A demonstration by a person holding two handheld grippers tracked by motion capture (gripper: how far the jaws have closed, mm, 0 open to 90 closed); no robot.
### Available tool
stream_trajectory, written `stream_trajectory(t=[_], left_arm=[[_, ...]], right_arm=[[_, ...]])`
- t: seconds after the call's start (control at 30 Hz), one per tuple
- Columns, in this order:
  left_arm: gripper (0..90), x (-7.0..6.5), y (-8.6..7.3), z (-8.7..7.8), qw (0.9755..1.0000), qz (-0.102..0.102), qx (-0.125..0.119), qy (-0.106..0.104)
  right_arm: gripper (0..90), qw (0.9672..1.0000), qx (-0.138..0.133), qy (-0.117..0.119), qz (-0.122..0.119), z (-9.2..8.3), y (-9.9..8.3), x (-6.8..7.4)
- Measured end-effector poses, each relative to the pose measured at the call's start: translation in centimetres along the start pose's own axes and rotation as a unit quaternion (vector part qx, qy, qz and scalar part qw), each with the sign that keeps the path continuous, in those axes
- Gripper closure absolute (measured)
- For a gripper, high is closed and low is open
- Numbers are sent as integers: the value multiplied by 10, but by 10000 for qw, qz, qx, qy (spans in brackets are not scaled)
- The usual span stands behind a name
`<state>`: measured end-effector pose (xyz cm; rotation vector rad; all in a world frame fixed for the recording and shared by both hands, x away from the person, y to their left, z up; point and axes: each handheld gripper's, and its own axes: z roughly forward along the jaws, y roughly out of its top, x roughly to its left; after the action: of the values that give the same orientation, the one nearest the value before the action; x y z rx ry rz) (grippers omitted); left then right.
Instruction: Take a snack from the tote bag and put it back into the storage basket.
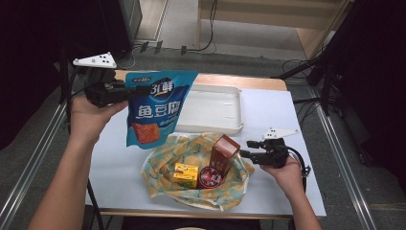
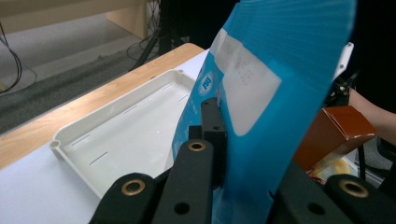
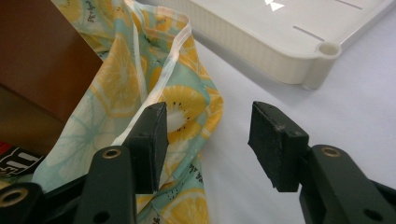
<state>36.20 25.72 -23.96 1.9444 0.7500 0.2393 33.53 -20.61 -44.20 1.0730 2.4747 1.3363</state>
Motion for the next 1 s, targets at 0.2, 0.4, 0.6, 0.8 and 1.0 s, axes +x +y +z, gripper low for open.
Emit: stream_trajectory(t=[0.2, 0.4, 0.6, 0.8, 1.0], left_arm=[[900, 12, 8, 6, 10000, -35, 92, 15], [900, 22, 21, 14, 9998, -63, 182, 77], [900, 33, 35, 29, 9996, -84, 249, 68], [900, 40, 47, 46, 9996, -154, 246, 23], [900, 47, 58, 65, 9994, -131, 319, -64]], right_arm=[[481, 10000, -8, 55, -32, 2, 3, 1], [482, 9999, 22, 92, -45, 5, 5, 1], [482, 9999, 24, 133, -36, 6, 7, 1], [482, 9999, 17, 143, -51, 6, 7, 1], [482, 9999, -1, 142, -9, 7, 8, 2]])
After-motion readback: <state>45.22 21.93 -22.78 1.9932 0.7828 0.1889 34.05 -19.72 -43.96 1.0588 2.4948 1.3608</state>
